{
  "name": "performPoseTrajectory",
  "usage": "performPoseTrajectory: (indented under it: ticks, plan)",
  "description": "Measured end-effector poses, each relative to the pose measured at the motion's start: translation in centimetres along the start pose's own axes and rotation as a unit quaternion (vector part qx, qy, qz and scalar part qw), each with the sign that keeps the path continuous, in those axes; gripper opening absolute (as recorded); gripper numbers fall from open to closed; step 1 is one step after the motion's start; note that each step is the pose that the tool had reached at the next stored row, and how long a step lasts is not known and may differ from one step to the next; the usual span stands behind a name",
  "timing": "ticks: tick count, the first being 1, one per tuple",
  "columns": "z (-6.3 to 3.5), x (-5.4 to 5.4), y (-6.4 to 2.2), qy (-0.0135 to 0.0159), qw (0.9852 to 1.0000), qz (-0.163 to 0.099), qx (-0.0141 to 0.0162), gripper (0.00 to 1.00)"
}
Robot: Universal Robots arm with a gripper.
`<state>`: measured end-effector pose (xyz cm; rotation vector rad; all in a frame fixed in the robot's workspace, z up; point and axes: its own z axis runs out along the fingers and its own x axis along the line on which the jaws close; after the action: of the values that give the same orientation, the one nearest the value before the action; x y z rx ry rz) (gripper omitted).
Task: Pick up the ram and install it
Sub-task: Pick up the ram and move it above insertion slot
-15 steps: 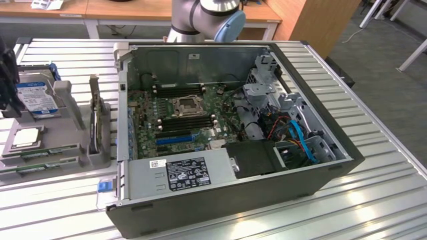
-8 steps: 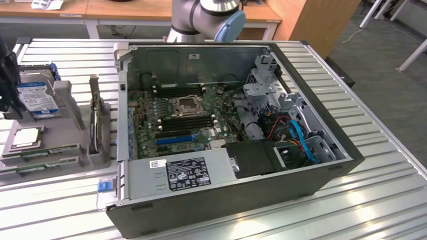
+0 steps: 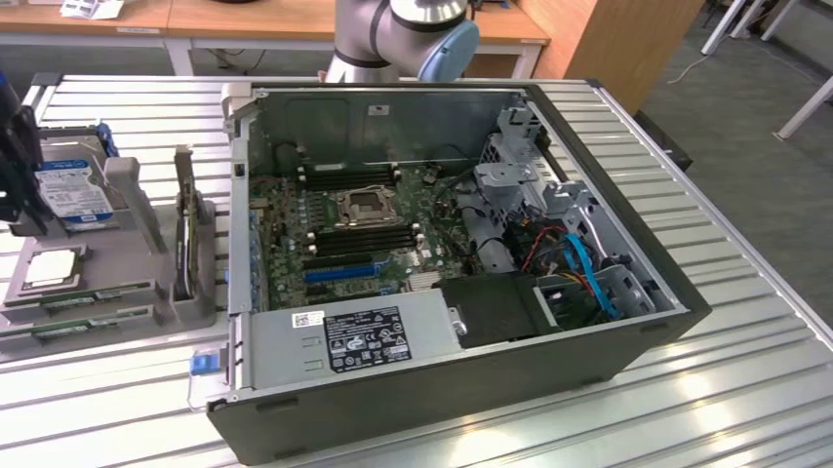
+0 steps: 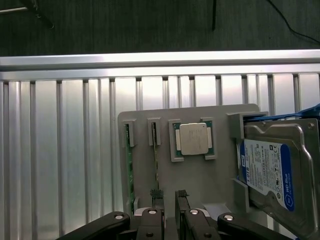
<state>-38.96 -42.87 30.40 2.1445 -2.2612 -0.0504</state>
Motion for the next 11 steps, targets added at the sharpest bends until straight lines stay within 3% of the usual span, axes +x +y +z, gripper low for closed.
performPoseTrajectory:
  ticks: [11]
  plan:
    - [0.41, 0.00, -0.02, 0.0000, 1.0000, 0.000, 0.0000, 0.24]
